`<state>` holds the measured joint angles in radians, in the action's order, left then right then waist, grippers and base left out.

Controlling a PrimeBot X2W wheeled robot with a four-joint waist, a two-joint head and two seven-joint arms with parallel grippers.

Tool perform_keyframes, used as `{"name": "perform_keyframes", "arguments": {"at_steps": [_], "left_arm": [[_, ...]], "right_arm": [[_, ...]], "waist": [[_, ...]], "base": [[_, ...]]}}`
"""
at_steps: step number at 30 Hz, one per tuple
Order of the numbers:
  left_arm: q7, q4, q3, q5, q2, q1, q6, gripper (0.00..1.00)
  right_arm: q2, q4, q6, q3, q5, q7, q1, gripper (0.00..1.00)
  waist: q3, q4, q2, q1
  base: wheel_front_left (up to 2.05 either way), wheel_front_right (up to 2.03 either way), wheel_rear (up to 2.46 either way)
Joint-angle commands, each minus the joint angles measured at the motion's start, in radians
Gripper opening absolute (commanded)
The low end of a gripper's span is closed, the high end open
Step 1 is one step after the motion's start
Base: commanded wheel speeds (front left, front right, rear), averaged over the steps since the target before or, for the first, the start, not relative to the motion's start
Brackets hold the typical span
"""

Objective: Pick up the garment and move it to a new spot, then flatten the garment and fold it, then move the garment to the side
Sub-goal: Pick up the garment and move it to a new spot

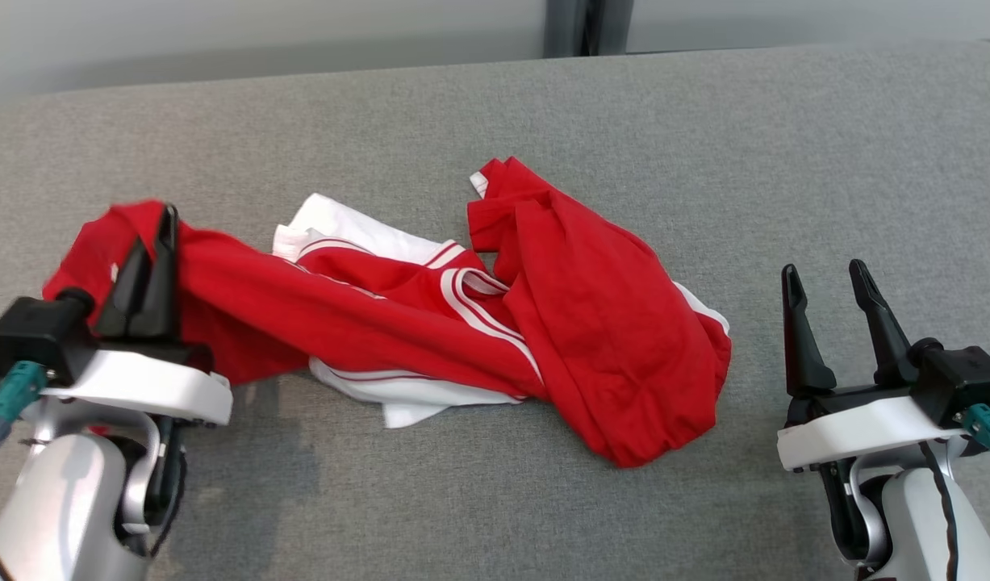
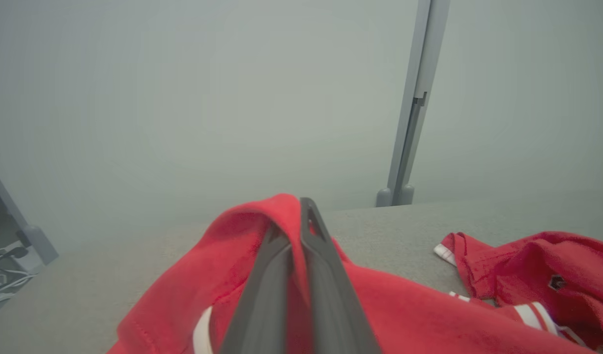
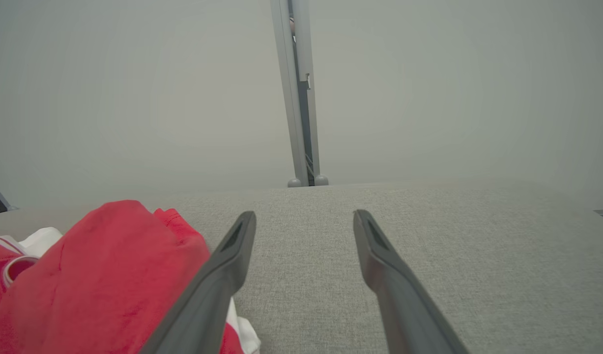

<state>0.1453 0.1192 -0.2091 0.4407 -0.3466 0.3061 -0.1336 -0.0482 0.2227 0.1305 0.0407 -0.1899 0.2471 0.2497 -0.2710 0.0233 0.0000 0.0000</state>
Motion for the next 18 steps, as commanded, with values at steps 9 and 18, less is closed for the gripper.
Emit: {"name": "perform_keyframes", "arguments": {"at_steps": [9, 18], "left_arm": [[-0.081, -0.295, 0.086, -0.084, -0.152, 0.059, -0.071, 0.00], [-0.110, -0.199, 0.166, -0.094, -0.277, 0.190, -0.042, 0.00]], "right_arm": [[-0.006, 0.007, 0.000, -0.004, -0.012, 0.012, -0.022, 1.00], [-0.005, 0.008, 0.000, 0.008, -0.018, 0.012, -0.025, 1.00]], "waist": [[0.052, -0.050, 0.0000, 0.0000], [0.063, -0.086, 0.0000, 0.0000]], "base": [[0.00, 0.00, 0.00], [0.00, 0.00, 0.00]]}}
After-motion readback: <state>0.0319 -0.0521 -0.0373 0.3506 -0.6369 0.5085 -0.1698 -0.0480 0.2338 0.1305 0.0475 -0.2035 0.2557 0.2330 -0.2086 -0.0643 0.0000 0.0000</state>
